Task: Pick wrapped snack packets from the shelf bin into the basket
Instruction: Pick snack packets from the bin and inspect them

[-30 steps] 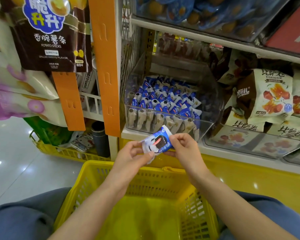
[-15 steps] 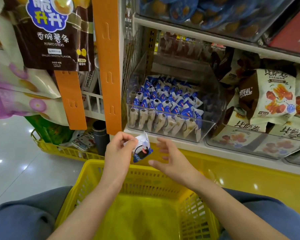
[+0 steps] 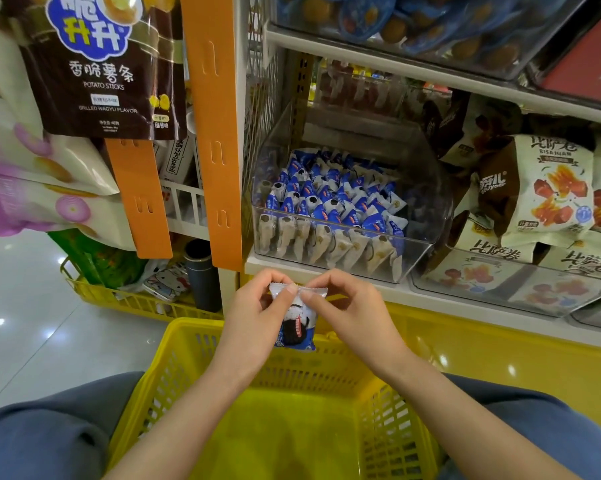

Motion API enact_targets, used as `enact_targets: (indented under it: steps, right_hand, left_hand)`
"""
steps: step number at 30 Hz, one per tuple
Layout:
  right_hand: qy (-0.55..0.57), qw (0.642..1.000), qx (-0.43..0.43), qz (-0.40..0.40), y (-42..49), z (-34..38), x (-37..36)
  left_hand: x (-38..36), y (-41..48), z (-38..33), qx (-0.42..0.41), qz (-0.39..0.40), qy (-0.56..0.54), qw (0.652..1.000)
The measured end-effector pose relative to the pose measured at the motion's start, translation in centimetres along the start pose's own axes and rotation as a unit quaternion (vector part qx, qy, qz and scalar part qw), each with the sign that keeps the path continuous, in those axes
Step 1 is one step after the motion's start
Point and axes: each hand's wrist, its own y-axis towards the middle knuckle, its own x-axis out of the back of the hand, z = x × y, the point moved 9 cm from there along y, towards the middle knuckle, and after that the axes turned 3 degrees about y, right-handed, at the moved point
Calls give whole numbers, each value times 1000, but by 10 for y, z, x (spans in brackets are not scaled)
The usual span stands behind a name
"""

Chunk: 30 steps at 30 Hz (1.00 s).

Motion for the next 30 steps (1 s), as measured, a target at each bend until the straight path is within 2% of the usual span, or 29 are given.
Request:
enact_targets:
  steps: [4, 6, 11, 13, 17, 20, 23, 24, 26, 28, 30]
  right_hand:
    - [-144, 982, 125, -14, -7, 22, 2]
    - [-169, 976, 133, -25, -8, 22, 4]
    - [-78, 986, 86, -120, -6, 13, 24]
    - [-42, 986, 75, -140, -5, 12, 32]
    - [-63, 983, 149, -90, -10, 24, 18]
    - [-130, 969, 207, -39, -16, 31, 3]
    - [-194, 949, 250, 0, -19, 37, -7]
    - [-197, 948, 249, 3, -20, 37, -9]
    - [-143, 970, 197, -17, -17, 34, -4]
    - [-45, 993, 102, -50, -12, 20, 5]
    - [60, 997, -19, -49, -5, 0, 6]
  left_hand:
    - [-4, 2, 11, 50, 26, -43, 997]
    - [-6, 2, 13, 57, 27, -46, 997]
    - [6, 4, 22, 70, -27, 39, 996]
    - [3, 4, 29, 113, 1, 30, 993]
    - [-18, -6, 36, 238, 69, -158, 956]
    - [-15, -4, 32, 226, 57, -251, 940]
    - [-8, -2, 27, 190, 43, -255, 947]
    - [-5, -2, 27, 185, 29, -244, 952]
    - [1, -1, 28, 179, -5, -219, 959]
    - [3, 0, 27, 174, -21, -202, 963]
    - [-1, 1, 23, 164, -3, -198, 966]
